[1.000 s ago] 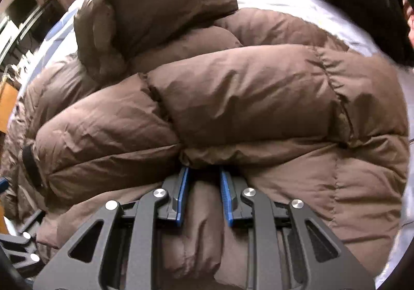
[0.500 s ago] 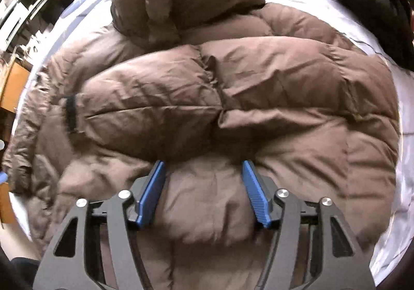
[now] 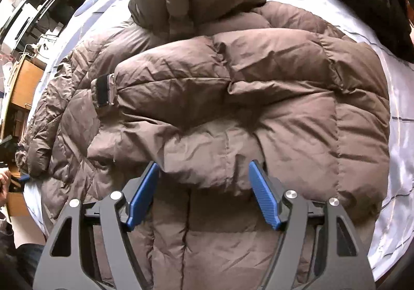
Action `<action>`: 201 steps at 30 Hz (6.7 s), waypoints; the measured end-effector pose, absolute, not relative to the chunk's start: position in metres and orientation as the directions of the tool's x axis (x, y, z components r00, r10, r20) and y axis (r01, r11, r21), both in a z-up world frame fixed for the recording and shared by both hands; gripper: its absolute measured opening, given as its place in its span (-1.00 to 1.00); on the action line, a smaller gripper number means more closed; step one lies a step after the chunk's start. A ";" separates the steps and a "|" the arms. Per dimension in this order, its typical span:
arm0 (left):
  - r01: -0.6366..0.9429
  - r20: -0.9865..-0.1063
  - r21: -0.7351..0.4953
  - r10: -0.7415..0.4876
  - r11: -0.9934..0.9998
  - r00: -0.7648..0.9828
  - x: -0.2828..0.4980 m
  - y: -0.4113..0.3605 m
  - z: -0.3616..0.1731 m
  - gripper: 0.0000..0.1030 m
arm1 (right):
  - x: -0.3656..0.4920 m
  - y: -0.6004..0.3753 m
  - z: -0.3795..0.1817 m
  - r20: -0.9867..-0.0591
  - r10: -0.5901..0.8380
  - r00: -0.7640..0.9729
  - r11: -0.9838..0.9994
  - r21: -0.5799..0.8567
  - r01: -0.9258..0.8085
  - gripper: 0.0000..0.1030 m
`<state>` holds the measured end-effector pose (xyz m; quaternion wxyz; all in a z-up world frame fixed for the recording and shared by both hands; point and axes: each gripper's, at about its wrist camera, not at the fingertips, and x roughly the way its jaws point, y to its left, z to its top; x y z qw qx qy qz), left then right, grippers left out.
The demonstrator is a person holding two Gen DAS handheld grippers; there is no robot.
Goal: Fold large clothes
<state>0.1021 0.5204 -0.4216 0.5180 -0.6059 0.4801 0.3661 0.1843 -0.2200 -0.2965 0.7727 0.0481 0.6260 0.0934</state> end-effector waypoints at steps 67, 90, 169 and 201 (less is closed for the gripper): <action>-0.263 -0.986 0.062 0.101 0.963 0.136 0.119 0.229 -0.361 0.37 | 0.245 -0.271 -0.294 -0.896 0.254 0.364 0.931 0.328 0.159 0.15; -0.194 -0.979 0.158 0.179 0.968 0.096 0.143 0.198 -0.381 0.56 | 0.222 -0.164 -0.315 -0.909 0.155 0.387 0.979 0.089 -0.184 -0.19; 0.108 -0.985 0.096 0.079 0.989 0.153 0.051 0.006 -0.315 0.68 | 0.052 -0.202 -0.272 -0.960 0.138 0.245 0.974 0.086 -0.210 0.11; -0.105 -0.986 -0.106 -0.091 0.989 0.137 0.134 -0.045 -0.239 0.79 | 0.181 -0.122 -0.205 -0.801 0.263 0.538 0.964 0.193 -0.184 0.24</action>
